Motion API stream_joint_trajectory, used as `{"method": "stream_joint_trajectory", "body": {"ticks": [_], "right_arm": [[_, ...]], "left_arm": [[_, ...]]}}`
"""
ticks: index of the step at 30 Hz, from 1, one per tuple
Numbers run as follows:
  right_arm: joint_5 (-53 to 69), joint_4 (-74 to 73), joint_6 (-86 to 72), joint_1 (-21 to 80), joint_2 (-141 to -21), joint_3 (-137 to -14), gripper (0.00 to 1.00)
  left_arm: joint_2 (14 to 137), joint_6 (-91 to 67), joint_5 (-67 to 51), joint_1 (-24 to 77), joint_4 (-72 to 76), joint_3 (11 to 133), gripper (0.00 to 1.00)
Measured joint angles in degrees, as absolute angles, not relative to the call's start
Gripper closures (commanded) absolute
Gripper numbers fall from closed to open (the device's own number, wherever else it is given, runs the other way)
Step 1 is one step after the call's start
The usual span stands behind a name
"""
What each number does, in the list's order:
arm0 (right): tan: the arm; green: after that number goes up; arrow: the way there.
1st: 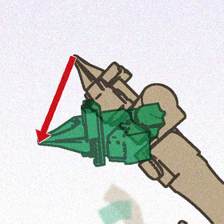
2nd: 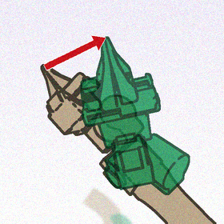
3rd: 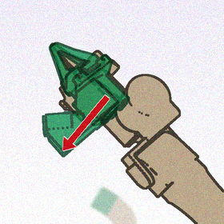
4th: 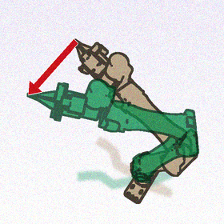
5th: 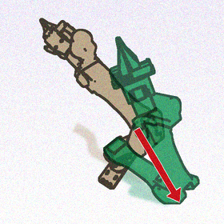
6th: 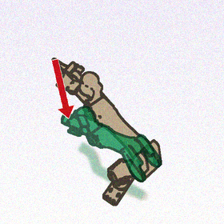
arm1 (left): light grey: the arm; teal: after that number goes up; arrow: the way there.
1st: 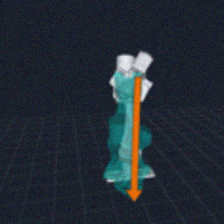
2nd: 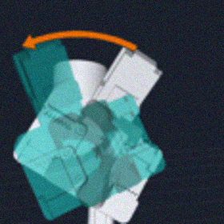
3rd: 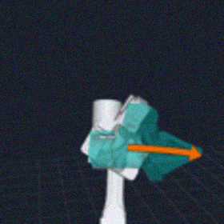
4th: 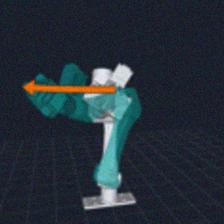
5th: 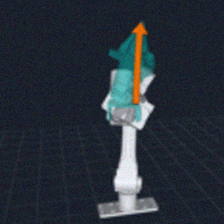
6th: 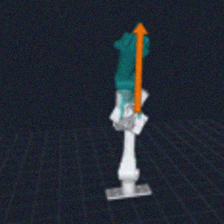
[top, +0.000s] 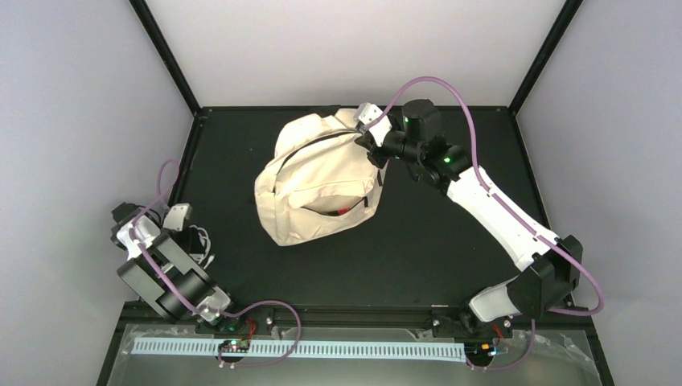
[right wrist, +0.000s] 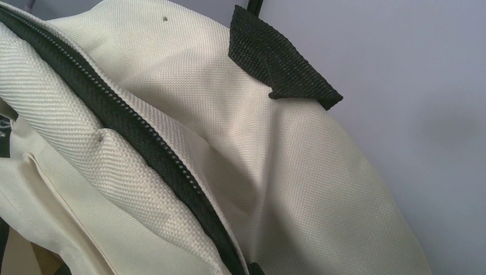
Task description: Pack the student bag
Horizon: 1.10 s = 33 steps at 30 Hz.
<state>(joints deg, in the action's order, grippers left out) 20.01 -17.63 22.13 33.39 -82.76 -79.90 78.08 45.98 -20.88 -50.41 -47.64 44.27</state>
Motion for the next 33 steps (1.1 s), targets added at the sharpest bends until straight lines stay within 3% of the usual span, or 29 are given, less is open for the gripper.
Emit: {"method": "stream_joint_trajectory", "body": {"ticks": [6, 12, 22, 27, 33], "right_arm": [[19.05, -17.61, 21.45, 33.41, -82.76, -79.90, 0.99], [17.87, -17.56, 20.03, 33.41, -83.11, -80.12, 0.99], [16.71, -17.02, 18.57, 33.41, -83.70, -80.36, 0.99], [15.94, -16.56, 17.67, 33.41, -84.62, -80.95, 0.99], [15.11, -16.12, 16.71, 33.41, -85.60, -81.76, 0.99]], "left_arm": [[75.13, 45.91, -23.44, -46.89, -52.88, 49.45, 0.88], [68.49, 45.15, -26.72, -37.04, -60.20, 59.02, 0.88], [56.97, 42.57, -39.81, -24.21, -69.34, 81.45, 0.89], [52.82, 41.34, -46.09, -17.63, -72.31, 85.14, 0.92], [54.83, 36.80, -46.00, 1.43, -73.34, 85.36, 0.89]]}}
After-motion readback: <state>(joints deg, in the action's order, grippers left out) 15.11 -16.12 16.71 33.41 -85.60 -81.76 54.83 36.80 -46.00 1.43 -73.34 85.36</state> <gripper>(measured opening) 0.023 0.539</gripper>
